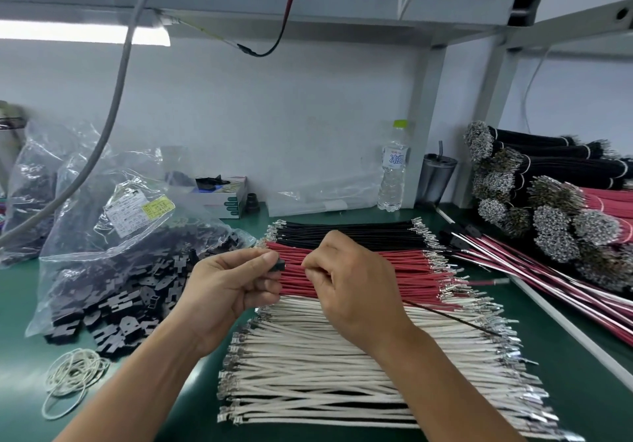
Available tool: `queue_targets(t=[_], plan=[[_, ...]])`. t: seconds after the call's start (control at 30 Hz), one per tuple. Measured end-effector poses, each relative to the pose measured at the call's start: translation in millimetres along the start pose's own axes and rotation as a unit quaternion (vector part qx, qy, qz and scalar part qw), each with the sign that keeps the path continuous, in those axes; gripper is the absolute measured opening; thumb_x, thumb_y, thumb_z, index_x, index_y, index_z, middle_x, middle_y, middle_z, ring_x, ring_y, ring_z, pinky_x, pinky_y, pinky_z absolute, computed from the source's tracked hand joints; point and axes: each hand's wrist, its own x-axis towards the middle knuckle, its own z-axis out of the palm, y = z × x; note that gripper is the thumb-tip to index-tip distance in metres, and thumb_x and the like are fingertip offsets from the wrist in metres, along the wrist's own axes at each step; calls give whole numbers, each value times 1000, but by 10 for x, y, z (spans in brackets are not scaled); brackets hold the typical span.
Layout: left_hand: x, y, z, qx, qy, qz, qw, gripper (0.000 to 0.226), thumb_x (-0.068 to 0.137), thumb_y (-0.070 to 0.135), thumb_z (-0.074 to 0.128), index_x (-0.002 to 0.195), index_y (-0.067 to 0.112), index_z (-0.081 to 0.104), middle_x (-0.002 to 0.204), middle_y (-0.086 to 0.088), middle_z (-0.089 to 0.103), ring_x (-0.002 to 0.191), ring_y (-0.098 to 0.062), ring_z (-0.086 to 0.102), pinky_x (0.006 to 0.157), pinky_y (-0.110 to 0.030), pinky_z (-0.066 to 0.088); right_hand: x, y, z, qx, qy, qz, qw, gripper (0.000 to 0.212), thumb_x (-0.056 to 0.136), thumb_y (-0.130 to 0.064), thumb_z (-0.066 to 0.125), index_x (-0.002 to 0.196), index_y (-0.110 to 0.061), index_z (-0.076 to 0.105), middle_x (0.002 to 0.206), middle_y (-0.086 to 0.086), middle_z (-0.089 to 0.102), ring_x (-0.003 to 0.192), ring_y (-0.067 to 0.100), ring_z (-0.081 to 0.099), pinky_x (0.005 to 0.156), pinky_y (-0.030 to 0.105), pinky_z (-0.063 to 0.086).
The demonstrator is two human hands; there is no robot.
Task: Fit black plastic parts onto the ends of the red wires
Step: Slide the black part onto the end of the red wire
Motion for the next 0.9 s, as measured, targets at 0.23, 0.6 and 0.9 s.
queue_targets(t=[0.23,0.6,0.9], plan=[[-54,26,76,191,43,82,977,25,70,26,83,93,17,84,84,-16,79,68,-23,75,60,-28,63,4,97,85,17,-18,78,997,9,94,-32,64,88,-31,71,87,-15,57,75,4,57,63,24,47],[-53,35,-28,216,-3,74,973,18,70,14,85,87,10,83,75,-24,75,58,-25,73,57,-26,61,-20,73,108,106,-31,63,992,9,91,-29,70,82,-26,71,82,-15,56,75,4,56,66,24,45],[-35,31,16,234,34,100,966,9,75,13,84,84,13,83,65,-20,73,49,-21,68,48,-24,57,-10,46,-67,-40,6,-29,999,4,85,-33,73,85,-31,70,85,-17,53,82,5,45,62,17,37]])
